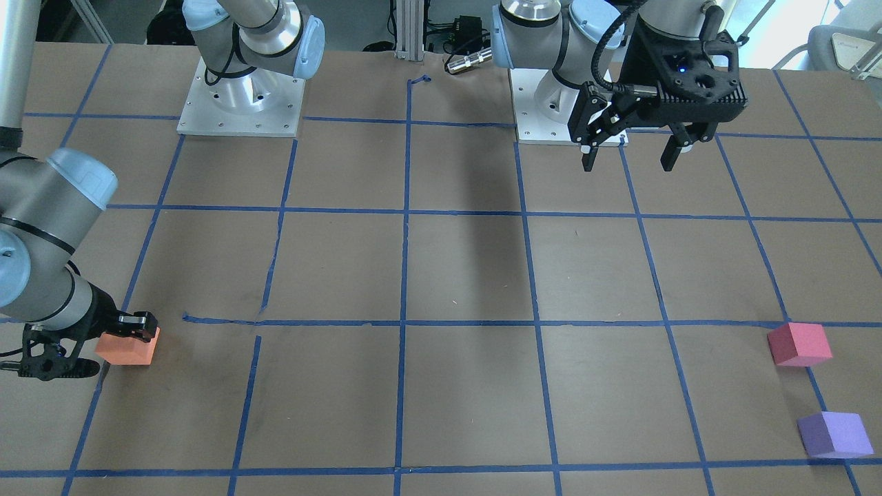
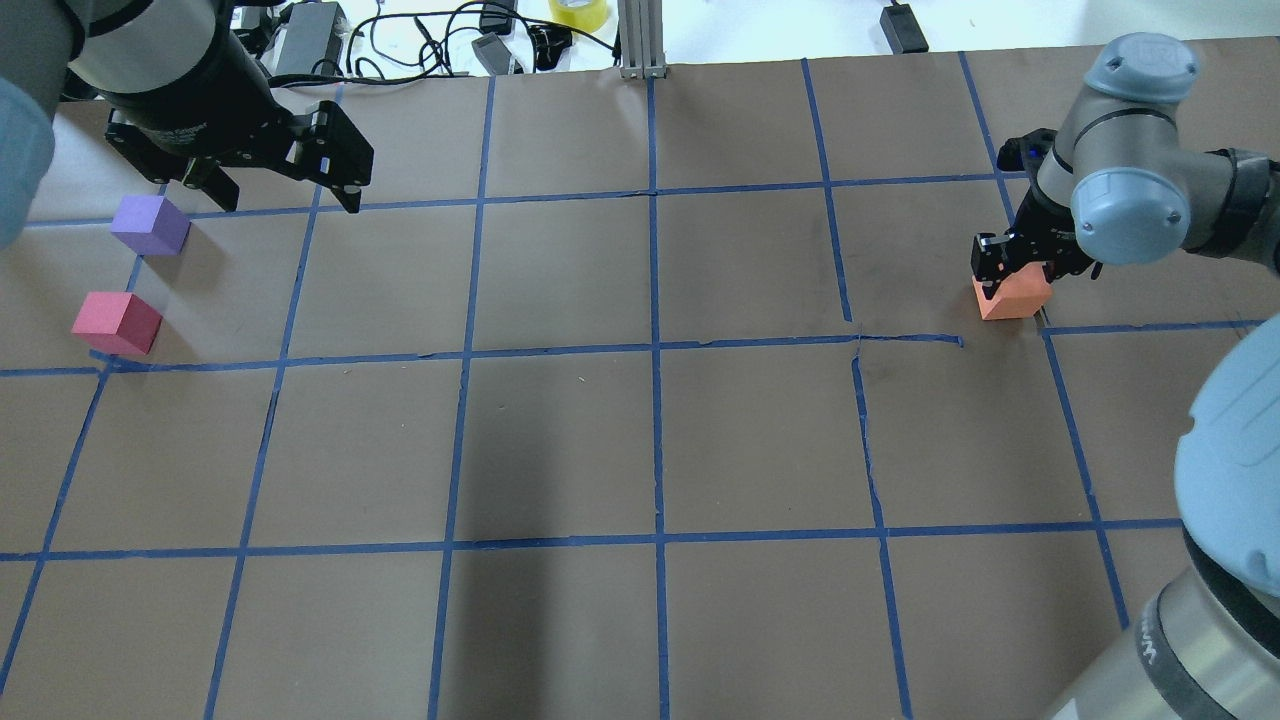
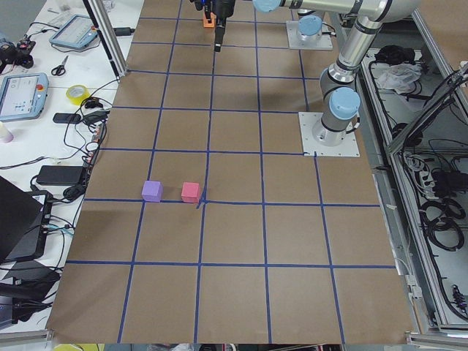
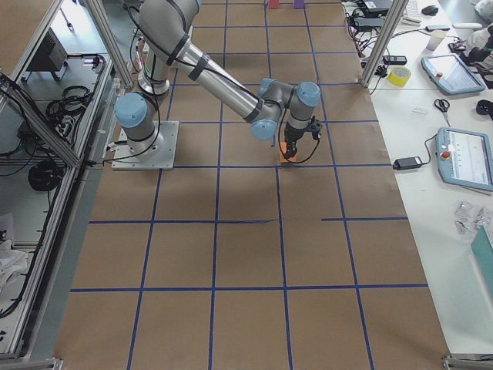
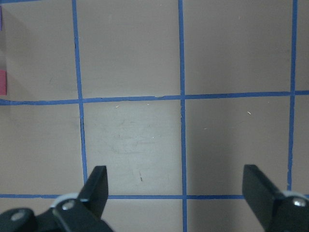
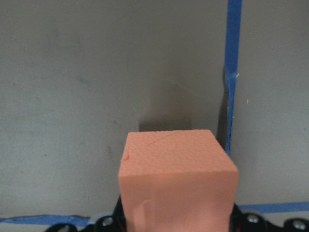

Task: Arrange blocks in a line
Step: 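Carry the orange cube with the right gripper toward the table center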

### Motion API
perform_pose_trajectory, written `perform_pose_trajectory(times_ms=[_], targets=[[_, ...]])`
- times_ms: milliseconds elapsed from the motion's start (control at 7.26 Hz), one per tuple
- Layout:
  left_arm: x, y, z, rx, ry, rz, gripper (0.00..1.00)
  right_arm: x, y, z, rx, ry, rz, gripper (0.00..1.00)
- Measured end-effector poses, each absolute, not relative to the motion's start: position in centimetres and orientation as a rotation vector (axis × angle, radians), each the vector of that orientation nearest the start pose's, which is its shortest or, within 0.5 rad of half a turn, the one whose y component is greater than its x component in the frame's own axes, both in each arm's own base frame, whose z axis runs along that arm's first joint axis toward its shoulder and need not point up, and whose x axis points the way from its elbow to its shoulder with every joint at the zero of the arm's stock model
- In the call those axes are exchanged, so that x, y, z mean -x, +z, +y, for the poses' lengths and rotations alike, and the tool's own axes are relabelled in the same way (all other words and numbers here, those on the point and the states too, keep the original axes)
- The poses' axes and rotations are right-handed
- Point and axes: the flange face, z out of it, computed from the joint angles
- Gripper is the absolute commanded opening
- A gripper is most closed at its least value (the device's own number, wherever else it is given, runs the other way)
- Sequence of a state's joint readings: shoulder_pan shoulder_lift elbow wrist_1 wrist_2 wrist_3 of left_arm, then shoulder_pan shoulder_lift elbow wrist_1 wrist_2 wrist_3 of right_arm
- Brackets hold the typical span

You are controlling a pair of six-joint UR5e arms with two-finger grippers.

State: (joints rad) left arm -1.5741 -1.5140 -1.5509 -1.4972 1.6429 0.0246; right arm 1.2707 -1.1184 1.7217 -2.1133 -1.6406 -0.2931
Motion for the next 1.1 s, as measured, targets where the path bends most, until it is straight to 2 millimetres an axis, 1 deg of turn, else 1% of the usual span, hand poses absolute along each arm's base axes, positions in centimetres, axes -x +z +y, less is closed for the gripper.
perform_pose_trajectory(times_ms=[138,275,413,551,689,826,964,1102], targets=[[12.8,53.4,-48.0,-0.035,-0.229,3.059,1.00,4.9,23.4,-61.2,-0.005,0.084,3.198,0.00],[12.8,53.4,-48.0,-0.036,-0.229,3.059,1.00,3.5,24.9,-61.1,-0.018,0.053,3.205,0.00],[12.8,53.4,-48.0,-0.036,-0.229,3.058,1.00,1.1,26.1,-61.0,-0.055,0.032,3.208,0.00],[12.8,53.4,-48.0,-0.036,-0.229,3.058,1.00,-3.1,27.1,-61.2,-0.111,-0.004,3.209,0.00],[12.8,53.4,-48.0,-0.035,-0.229,3.058,1.00,-8.7,28.0,-61.5,-0.176,-0.044,3.202,0.00],[12.8,53.4,-48.0,-0.035,-0.229,3.058,1.00,-14.5,28.3,-61.6,-0.233,-0.063,3.174,0.00],[12.8,53.4,-48.0,-0.035,-0.229,3.058,1.00,-19.7,27.7,-61.7,-0.277,-0.054,3.130,0.00],[12.8,53.4,-48.0,-0.035,-0.229,3.058,1.00,-24.3,26.6,-61.9,-0.303,-0.031,3.095,0.00]])
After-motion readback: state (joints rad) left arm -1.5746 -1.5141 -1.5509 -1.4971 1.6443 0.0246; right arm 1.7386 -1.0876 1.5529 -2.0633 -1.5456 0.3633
